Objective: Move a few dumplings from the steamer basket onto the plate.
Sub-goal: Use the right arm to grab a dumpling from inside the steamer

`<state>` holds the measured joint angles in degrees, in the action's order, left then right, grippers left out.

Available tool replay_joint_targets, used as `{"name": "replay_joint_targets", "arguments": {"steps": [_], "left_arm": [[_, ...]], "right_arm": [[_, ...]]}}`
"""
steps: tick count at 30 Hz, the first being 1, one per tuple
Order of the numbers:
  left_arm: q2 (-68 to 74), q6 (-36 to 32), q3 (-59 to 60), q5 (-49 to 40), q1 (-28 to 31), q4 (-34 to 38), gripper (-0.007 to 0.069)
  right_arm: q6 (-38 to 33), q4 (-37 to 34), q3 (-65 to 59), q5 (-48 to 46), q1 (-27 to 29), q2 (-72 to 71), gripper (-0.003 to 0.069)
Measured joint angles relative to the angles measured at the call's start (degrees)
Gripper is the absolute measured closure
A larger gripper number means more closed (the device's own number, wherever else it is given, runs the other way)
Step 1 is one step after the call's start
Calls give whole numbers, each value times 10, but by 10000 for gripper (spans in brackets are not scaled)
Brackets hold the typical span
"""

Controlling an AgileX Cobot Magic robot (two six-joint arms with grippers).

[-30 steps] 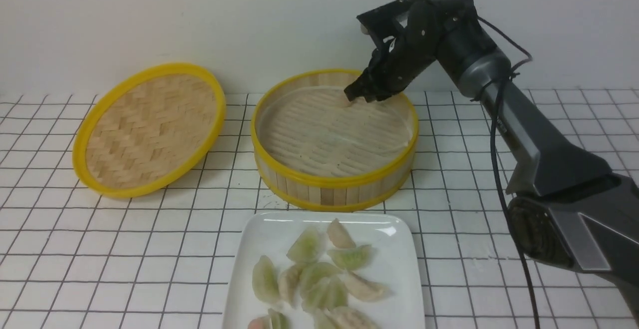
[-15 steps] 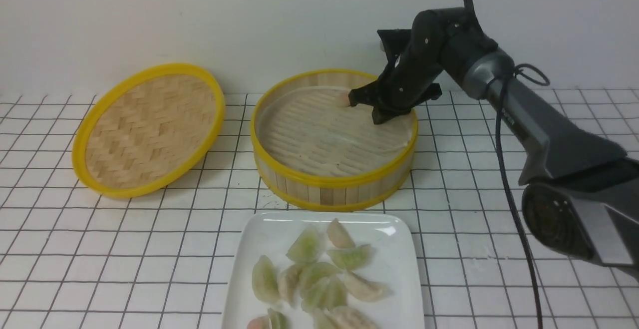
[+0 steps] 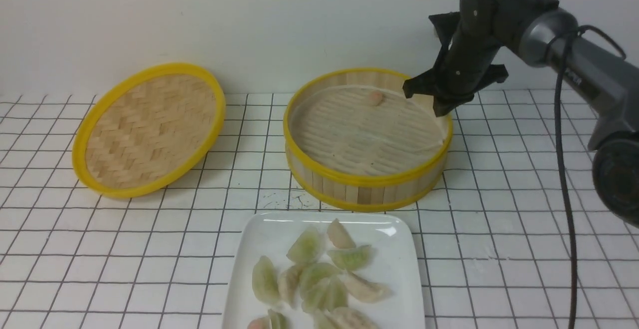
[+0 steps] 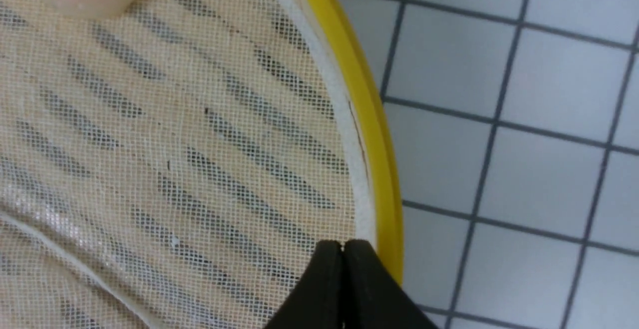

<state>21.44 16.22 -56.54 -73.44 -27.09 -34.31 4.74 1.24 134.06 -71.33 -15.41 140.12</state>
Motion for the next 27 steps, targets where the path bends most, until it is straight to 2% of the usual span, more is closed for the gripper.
{"name": "replay_joint_targets", "arguments": {"steps": [3,9,12,16,24,27], "left_arm": [[1,2,0,2,0,-1,631],[4,17,10,2,0,-2,631],[4,19,24,2,0,-1,631],[4,19,36,2,0,1,631],[4,22,38,2,0,1,631],[4,22,38,2,0,1,631]], "right_arm": [[-43,-30,6,18,-1,-1,667],[-109,-97,11,166,-3,13,655],[-132,-121,16,196,-3,33,624],[-162,-155,29,213,-3,60,543],[-201,-195,70,253,-4,91,270],[-206,-199,72,254,-5,104,237]]}}
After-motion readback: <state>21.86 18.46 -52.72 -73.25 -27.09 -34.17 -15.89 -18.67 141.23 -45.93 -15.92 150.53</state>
